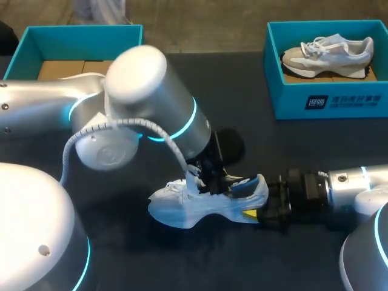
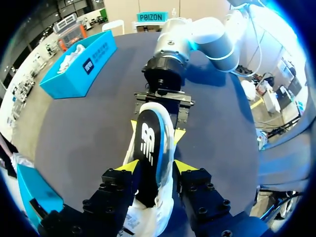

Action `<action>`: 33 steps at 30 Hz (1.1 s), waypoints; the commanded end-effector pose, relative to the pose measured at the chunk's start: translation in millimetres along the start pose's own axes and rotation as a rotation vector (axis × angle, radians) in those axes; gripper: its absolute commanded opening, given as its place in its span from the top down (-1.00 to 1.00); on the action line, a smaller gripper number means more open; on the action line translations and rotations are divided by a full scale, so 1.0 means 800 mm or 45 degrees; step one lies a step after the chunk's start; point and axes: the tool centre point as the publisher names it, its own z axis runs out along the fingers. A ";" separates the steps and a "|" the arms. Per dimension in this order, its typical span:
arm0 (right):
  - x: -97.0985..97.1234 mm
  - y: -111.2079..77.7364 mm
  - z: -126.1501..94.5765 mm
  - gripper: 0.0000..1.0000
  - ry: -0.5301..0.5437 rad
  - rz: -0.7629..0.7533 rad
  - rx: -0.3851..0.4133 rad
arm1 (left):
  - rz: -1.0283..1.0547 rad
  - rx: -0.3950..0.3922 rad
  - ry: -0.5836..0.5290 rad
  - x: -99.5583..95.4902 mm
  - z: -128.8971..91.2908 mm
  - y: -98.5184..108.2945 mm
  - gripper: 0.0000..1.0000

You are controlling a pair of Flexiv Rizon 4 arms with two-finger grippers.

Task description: Take the shoe out of the shoebox, open the shoe tongue, remove and reinsert the insole, then place the shoe into the shoebox

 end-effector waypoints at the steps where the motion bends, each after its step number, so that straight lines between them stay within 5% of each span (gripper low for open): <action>1: 0.002 0.000 0.001 1.00 -0.003 0.000 0.003 | -0.006 -0.018 -0.083 0.005 0.006 -0.009 0.16; 33: 0.002 0.000 0.001 1.00 -0.003 0.000 0.003 | -0.033 -0.057 -0.214 0.026 0.037 -0.022 0.19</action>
